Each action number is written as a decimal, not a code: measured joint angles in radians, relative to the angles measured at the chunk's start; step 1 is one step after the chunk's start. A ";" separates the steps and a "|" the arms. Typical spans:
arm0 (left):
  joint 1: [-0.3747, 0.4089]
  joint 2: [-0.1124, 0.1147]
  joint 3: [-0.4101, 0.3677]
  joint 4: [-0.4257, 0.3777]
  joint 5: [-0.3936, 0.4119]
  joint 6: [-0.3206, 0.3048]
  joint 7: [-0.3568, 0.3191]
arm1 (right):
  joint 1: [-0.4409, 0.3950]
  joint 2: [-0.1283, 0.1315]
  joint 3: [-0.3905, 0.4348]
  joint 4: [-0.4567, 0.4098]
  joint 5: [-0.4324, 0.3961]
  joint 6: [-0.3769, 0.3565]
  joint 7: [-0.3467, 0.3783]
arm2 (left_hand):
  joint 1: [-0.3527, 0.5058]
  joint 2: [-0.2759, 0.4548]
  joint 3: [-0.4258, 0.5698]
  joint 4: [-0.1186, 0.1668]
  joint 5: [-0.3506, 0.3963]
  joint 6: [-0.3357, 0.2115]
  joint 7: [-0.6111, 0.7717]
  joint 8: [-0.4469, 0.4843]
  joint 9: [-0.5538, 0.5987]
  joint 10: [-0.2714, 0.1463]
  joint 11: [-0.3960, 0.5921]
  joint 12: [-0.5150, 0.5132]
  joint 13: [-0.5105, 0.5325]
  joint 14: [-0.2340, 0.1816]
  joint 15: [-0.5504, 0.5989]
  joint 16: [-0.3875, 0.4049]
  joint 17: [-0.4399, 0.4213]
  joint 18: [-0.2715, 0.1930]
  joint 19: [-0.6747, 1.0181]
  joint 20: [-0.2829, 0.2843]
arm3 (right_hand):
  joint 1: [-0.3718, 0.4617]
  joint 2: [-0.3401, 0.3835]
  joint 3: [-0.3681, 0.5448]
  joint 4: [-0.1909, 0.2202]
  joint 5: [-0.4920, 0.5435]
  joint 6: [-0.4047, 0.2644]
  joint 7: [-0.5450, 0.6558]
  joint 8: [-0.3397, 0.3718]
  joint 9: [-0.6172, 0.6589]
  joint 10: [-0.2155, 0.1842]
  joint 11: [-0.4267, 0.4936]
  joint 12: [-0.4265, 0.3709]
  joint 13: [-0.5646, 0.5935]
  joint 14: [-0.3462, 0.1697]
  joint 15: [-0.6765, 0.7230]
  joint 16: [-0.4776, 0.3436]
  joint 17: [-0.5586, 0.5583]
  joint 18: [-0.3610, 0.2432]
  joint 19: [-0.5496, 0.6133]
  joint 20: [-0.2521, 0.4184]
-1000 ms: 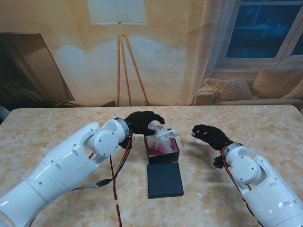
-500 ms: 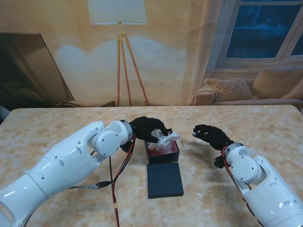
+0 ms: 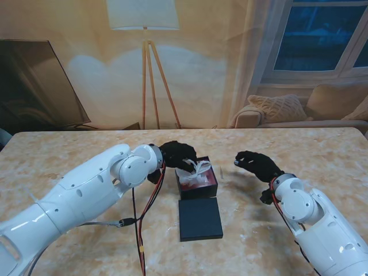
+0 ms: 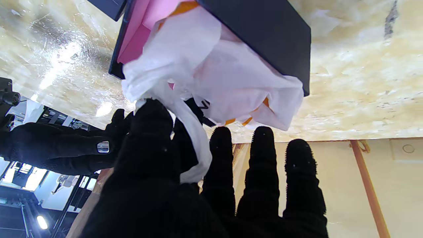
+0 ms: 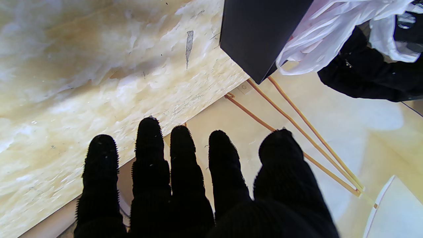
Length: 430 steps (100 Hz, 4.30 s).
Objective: Pack mini donuts into a plastic bag, tie the opening and put the bag into the gift box
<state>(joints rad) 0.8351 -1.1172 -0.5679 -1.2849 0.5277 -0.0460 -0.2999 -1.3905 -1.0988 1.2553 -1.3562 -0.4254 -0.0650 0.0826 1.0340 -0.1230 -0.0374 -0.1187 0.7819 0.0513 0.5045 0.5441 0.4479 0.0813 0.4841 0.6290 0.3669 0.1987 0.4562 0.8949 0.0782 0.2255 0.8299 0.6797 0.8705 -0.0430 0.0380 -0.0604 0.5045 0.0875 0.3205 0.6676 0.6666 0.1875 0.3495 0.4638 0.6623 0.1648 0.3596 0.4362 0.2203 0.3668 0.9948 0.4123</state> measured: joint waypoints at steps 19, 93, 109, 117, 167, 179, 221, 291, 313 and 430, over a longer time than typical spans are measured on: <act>-0.021 0.000 0.022 0.018 -0.007 -0.009 -0.009 | 0.001 0.000 0.000 0.002 0.000 0.000 0.001 | 0.009 0.012 -0.001 0.000 0.036 0.004 0.038 0.011 0.017 0.001 0.009 0.015 0.000 0.000 0.000 0.011 0.000 0.000 0.000 0.000 | 0.000 0.000 0.000 0.000 0.000 0.006 0.000 0.000 0.000 0.000 0.000 0.000 0.000 0.000 0.000 0.000 0.000 0.000 0.000 0.000; -0.065 -0.074 0.118 0.123 -0.146 0.043 0.048 | -0.001 0.000 0.005 0.003 -0.006 -0.002 -0.004 | 0.151 -0.051 -0.014 0.006 -0.017 -0.015 0.109 -0.040 0.050 -0.011 0.079 0.148 -0.013 0.001 0.192 0.212 0.028 -0.026 0.070 0.086 | 0.011 0.000 -0.012 0.000 0.000 0.006 0.000 0.000 0.000 0.000 0.000 0.000 0.000 0.000 0.000 0.000 -0.001 0.000 0.000 0.000; -0.056 -0.092 0.120 0.139 -0.146 0.047 0.078 | -0.002 0.000 0.007 0.003 -0.007 -0.003 -0.005 | 0.162 -0.147 0.034 0.018 -0.017 -0.020 0.163 -0.064 0.090 0.023 0.068 0.077 0.013 0.002 0.149 0.099 0.050 -0.012 0.091 0.075 | 0.011 0.000 -0.012 0.000 0.000 0.006 0.000 0.000 0.000 0.000 0.000 0.000 0.000 0.000 0.000 0.000 -0.001 0.000 0.000 0.000; -0.050 -0.092 0.120 0.138 -0.127 0.047 0.085 | -0.002 0.000 0.008 0.003 -0.007 -0.004 -0.005 | -0.025 -0.256 0.360 -0.021 -0.026 -0.016 0.163 -0.064 0.090 0.051 0.053 0.017 0.022 0.015 0.117 0.049 0.054 -0.011 0.105 0.066 | 0.011 0.000 -0.012 0.000 0.000 0.006 0.000 0.000 0.000 0.000 0.000 0.000 0.000 0.000 0.000 0.000 -0.001 0.000 0.000 0.000; 0.077 -0.031 -0.038 -0.027 0.004 0.043 0.122 | -0.004 -0.001 0.012 0.003 -0.005 -0.014 -0.011 | -0.374 -0.284 0.731 -0.031 -0.242 0.136 -0.274 -0.137 -0.097 0.193 -0.165 -0.150 -0.090 0.071 -0.060 -0.130 -0.012 0.012 -0.013 0.023 | 0.023 0.000 -0.024 0.000 0.000 0.006 0.000 0.000 0.000 0.000 0.000 0.000 0.000 0.000 0.000 0.000 -0.001 0.000 0.000 0.000; 0.113 -0.024 -0.085 -0.070 -0.009 0.044 0.115 | -0.005 -0.001 0.013 0.003 -0.010 -0.014 -0.012 | -0.387 -0.293 0.731 -0.031 -0.256 0.136 -0.297 -0.137 -0.111 0.205 -0.188 -0.169 -0.101 0.081 -0.081 -0.154 -0.013 0.021 -0.036 0.009 | 0.023 0.000 -0.024 0.000 0.000 0.006 0.000 0.000 0.000 0.000 0.000 0.000 0.000 0.000 0.000 0.000 -0.001 0.000 0.000 0.000; 0.168 0.012 -0.146 -0.164 0.034 0.002 0.062 | -0.008 -0.001 0.016 0.001 -0.016 -0.012 -0.010 | -0.512 -0.366 0.833 -0.031 -0.320 0.150 -0.368 -0.176 -0.142 0.225 -0.248 -0.232 -0.115 0.086 -0.164 -0.243 -0.023 0.033 -0.095 -0.046 | 0.023 0.000 -0.024 0.000 0.000 0.006 0.000 0.000 0.000 0.000 0.000 0.000 0.000 0.000 0.000 0.000 -0.001 0.000 0.000 0.000; 0.253 0.026 -0.261 -0.238 0.029 -0.046 0.053 | -0.008 0.000 0.018 0.003 -0.021 -0.014 -0.007 | -0.565 -0.415 0.943 -0.049 -0.301 0.134 -0.344 -0.210 -0.142 0.236 -0.260 -0.277 -0.120 0.098 -0.194 -0.371 -0.023 0.046 -0.136 -0.141 | 0.023 -0.015 -0.023 0.001 0.000 0.006 0.000 0.000 0.000 0.000 0.000 0.000 0.000 0.000 0.000 0.000 -0.001 0.000 0.000 0.000; 0.353 0.028 -0.339 -0.309 0.126 -0.132 0.136 | -0.004 0.000 0.015 0.009 -0.011 -0.009 -0.001 | -0.483 -0.360 0.867 -0.049 -0.132 0.120 -0.158 -0.069 0.090 0.168 -0.061 -0.135 0.093 0.090 0.003 -0.180 0.115 0.025 0.101 -0.045 | 0.023 -0.015 -0.011 0.001 0.000 0.006 0.000 0.000 0.000 0.000 0.000 0.000 0.000 0.000 0.000 0.000 -0.001 0.000 0.000 0.000; 0.182 0.010 -0.122 -0.151 -0.203 0.112 -0.013 | -0.004 0.000 0.016 0.011 -0.009 -0.009 -0.002 | -0.188 -0.142 0.479 -0.031 0.001 0.144 -0.131 -0.072 0.222 0.149 -0.084 -0.191 0.194 0.088 -0.028 -0.206 0.188 0.022 0.124 -0.069 | 0.021 -0.015 0.036 0.002 0.000 0.007 -0.011 0.000 0.000 0.000 0.000 0.000 0.000 0.000 0.000 0.000 -0.003 0.000 0.000 0.000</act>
<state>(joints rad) 1.0176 -1.1067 -0.6896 -1.4364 0.3250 0.0661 -0.3128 -1.3948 -1.0991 1.2709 -1.3454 -0.4343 -0.0738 0.0805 0.8464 -0.2652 0.4418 -0.1498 0.7830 0.1951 0.3737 0.4722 0.6699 0.2307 0.4005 0.4377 0.5606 0.2864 0.4280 0.6892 0.2659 0.2476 0.9539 0.6108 0.8915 -0.0580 0.0744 -0.0589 0.5040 0.0949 0.3098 0.6676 0.6663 0.1876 0.3495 0.4638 0.6621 0.1648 0.3596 0.4363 0.2173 0.3668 0.9948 0.4121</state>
